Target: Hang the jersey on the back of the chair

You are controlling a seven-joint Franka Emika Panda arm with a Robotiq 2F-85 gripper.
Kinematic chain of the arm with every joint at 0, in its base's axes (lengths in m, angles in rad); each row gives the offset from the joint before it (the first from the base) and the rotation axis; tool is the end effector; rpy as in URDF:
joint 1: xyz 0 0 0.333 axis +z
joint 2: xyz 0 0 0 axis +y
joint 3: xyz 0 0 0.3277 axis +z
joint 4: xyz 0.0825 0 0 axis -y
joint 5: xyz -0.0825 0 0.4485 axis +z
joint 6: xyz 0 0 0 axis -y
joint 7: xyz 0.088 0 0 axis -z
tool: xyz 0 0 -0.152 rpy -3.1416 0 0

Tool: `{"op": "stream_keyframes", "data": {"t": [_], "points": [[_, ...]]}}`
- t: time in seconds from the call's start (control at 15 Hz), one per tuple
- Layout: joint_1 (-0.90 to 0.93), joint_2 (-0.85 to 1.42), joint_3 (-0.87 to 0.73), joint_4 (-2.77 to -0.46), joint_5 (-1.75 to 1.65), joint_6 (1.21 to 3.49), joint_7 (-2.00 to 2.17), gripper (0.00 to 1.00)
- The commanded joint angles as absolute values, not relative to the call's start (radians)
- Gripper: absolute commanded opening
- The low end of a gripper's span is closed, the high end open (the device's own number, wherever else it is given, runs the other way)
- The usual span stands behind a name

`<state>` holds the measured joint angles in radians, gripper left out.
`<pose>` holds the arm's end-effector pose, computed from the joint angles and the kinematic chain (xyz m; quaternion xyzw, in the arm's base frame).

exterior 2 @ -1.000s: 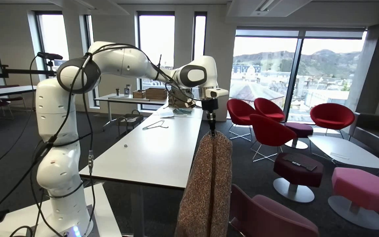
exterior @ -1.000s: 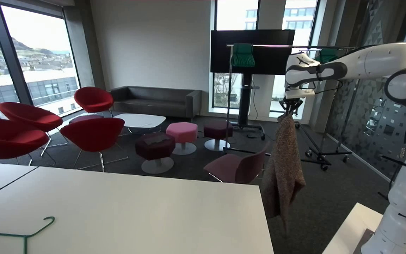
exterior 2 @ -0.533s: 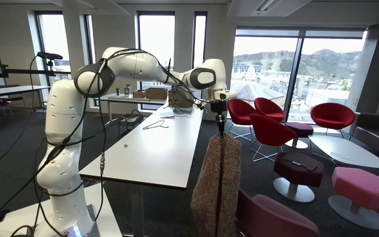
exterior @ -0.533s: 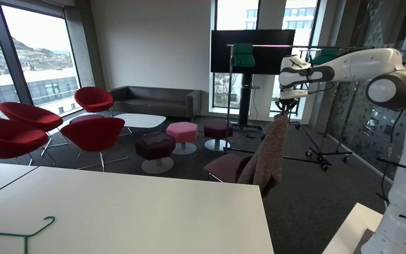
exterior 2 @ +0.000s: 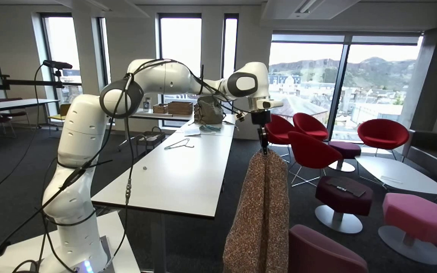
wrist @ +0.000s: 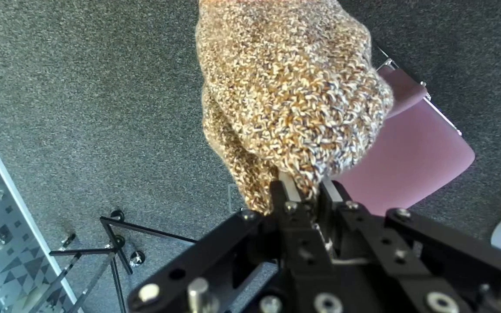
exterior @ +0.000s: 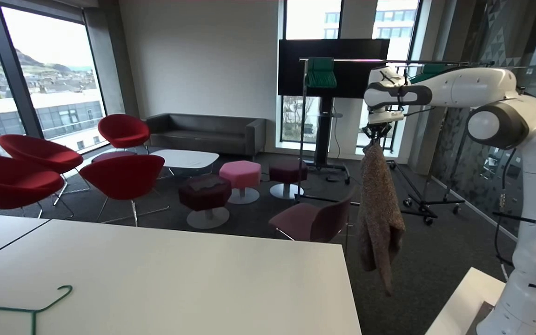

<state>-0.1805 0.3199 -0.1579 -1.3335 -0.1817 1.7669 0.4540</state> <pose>0.6946 -0.2533 0.5281 0.9216 -0.3663 0.0650 0.1106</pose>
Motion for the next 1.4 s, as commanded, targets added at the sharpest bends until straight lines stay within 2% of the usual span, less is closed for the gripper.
{"op": "stream_keyframes", "data": {"t": [0.0,0.13,0.8,0.93,1.33], "points": [[-0.177,0.38,-0.164,-1.188,-0.127,1.685,0.396,0.03],[-0.194,0.386,-0.138,-1.195,-0.082,1.717,0.385,0.03],[-0.156,0.338,-0.131,-1.353,-0.162,2.3,0.394,0.03],[-0.149,0.342,-0.13,-1.324,-0.181,2.337,0.373,0.03],[-0.055,0.346,-0.069,-1.2,-0.249,2.25,0.301,0.03]]}}
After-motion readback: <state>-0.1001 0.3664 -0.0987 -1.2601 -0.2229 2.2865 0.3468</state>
